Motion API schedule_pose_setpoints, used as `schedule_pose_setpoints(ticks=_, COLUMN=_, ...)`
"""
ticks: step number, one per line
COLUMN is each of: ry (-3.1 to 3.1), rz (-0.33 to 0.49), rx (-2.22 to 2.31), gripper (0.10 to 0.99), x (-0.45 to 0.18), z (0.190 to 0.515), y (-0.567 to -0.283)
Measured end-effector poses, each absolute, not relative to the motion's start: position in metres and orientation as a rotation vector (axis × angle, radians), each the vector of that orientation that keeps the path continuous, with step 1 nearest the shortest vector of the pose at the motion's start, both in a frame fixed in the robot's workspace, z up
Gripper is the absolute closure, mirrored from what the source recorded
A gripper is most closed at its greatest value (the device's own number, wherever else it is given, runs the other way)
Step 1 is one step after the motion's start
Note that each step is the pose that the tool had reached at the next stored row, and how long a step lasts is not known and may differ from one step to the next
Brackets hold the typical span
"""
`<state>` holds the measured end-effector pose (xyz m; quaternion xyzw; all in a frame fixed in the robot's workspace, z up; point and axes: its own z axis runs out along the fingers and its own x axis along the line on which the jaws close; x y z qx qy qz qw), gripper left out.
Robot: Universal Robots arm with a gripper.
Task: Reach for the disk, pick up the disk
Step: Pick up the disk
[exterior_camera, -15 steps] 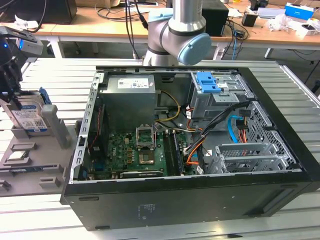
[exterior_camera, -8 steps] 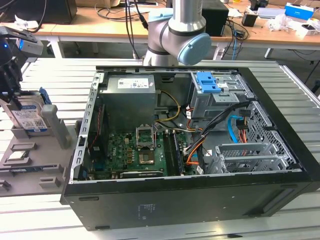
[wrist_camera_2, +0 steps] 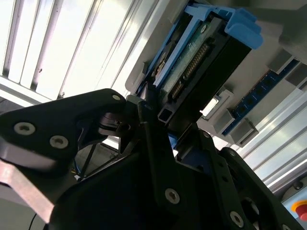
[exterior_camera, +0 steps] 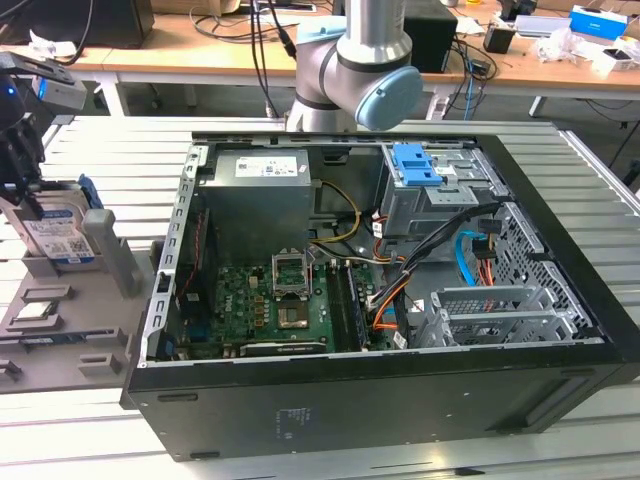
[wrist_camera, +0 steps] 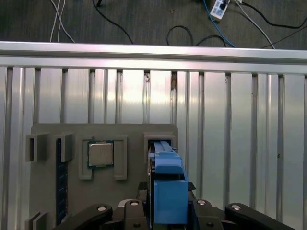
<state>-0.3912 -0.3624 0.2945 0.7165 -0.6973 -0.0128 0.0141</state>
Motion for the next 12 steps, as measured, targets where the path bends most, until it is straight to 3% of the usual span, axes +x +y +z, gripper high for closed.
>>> schedule_pose_setpoints(ticks=12, ry=-2.170, rz=-0.040, rx=2.230, gripper=0.722, x=-0.389, z=0.323, y=-0.361)
